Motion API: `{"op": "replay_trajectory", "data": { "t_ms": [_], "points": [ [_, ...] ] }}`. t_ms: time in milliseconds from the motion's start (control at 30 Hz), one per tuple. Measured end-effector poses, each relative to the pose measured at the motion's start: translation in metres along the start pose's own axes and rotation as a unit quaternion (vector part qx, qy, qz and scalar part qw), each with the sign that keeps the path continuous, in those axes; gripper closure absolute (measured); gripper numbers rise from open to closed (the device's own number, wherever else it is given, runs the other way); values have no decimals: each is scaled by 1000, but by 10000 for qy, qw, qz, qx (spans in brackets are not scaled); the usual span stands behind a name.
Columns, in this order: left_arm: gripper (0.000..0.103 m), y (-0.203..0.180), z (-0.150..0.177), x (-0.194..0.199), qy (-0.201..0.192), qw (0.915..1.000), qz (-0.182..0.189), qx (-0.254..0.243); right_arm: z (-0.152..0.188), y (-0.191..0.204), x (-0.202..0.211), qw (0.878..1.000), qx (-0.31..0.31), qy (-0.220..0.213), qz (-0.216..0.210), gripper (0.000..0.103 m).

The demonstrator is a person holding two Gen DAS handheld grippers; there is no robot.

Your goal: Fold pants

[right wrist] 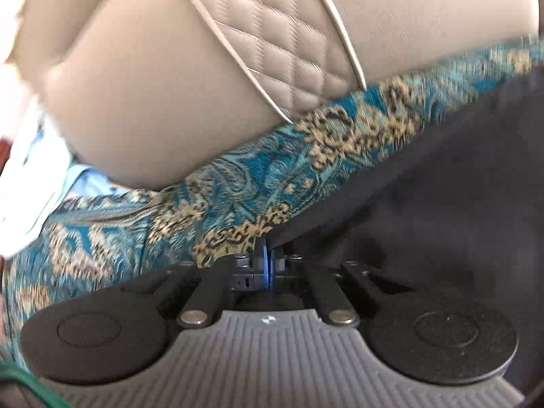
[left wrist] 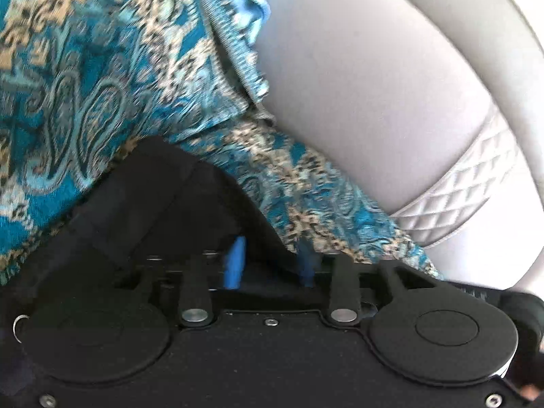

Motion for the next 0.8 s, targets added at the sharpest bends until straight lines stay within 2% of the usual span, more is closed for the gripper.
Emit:
{"op": "replay_trajectory", "data": {
  "t_ms": [67,167,333,400,467,500,567,733,800],
  "points": [
    [43,-7,2,6,-56,9999,45,-110,12,-2,18,9994,186,-256,-159,100],
    [28,-14,7,12,-126,9998,83,-158,27,-11,43,9972,254,-539,-455,100],
    [29,-12,20,21,-92,9999,119,50,72,-18,86,9886,737,-1131,-673,100],
    [36,-8,27,27,-135,9997,176,114,89,-19,99,9852,886,-1281,-719,100],
    [91,-4,35,36,-254,9996,35,87,106,-20,108,9825,1016,-1383,-730,100],
    [95,-2,38,41,-266,9996,-15,48,115,-21,112,9809,1083,-1439,-733,100],
    [99,4,49,55,-381,9992,119,97,129,-22,121,9780,1202,-1536,-739,100],
    [100,12,78,106,-881,9957,47,-269,157,-35,139,9762,1215,-1595,-833,98],
    [100,18,86,123,-993,9947,27,-259,166,-45,145,9772,1024,-1597,-950,92]
  ]
}}
Point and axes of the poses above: each gripper's, at about its wrist camera, not at the fingertips, and x roughly against the way its jaws point, y to its left, z to its underside, the point moved 1 cm from there along -x, roughly the way its jaws point, and after that the axes turned 2 degrees about x, right-handed, at the moved point
